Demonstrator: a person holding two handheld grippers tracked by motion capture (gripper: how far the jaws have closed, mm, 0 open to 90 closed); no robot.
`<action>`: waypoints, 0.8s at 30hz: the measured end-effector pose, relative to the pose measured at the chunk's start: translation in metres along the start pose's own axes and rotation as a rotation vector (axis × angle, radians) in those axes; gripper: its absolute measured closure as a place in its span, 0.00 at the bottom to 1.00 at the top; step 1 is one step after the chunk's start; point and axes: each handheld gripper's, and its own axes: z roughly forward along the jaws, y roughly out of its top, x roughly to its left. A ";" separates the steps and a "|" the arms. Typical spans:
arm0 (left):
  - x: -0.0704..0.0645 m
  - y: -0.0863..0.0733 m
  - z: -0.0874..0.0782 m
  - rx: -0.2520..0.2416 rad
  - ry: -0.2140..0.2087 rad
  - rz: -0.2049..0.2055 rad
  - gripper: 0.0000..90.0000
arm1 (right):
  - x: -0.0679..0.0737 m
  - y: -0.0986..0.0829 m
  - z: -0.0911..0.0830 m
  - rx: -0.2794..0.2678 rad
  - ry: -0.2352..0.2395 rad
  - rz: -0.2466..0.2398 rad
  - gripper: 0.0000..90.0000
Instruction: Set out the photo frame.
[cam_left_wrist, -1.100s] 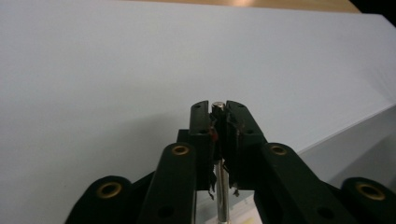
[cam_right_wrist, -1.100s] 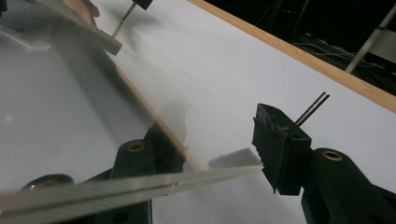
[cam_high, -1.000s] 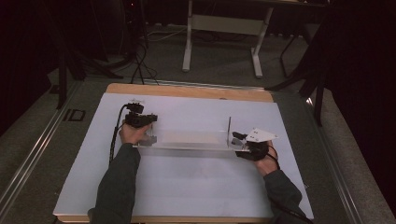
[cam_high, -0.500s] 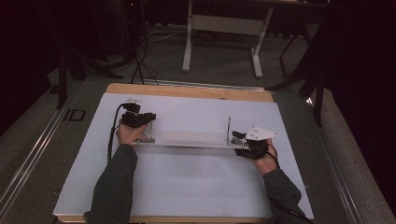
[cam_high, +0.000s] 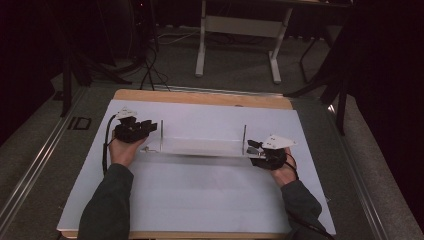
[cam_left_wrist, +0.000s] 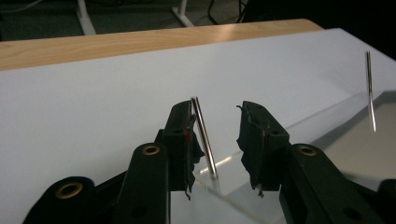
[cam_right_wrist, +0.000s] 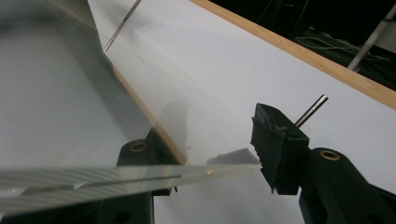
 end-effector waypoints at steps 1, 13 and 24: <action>0.000 0.000 0.000 0.000 0.000 0.000 0.71 | 0.000 0.000 0.000 0.000 0.000 0.000 0.59; -0.002 -0.026 -0.016 0.045 0.013 0.076 0.67 | -0.001 0.004 0.002 0.009 0.009 0.013 0.59; -0.007 -0.038 -0.029 0.040 -0.032 0.142 0.65 | -0.003 0.006 0.002 0.015 0.013 0.016 0.59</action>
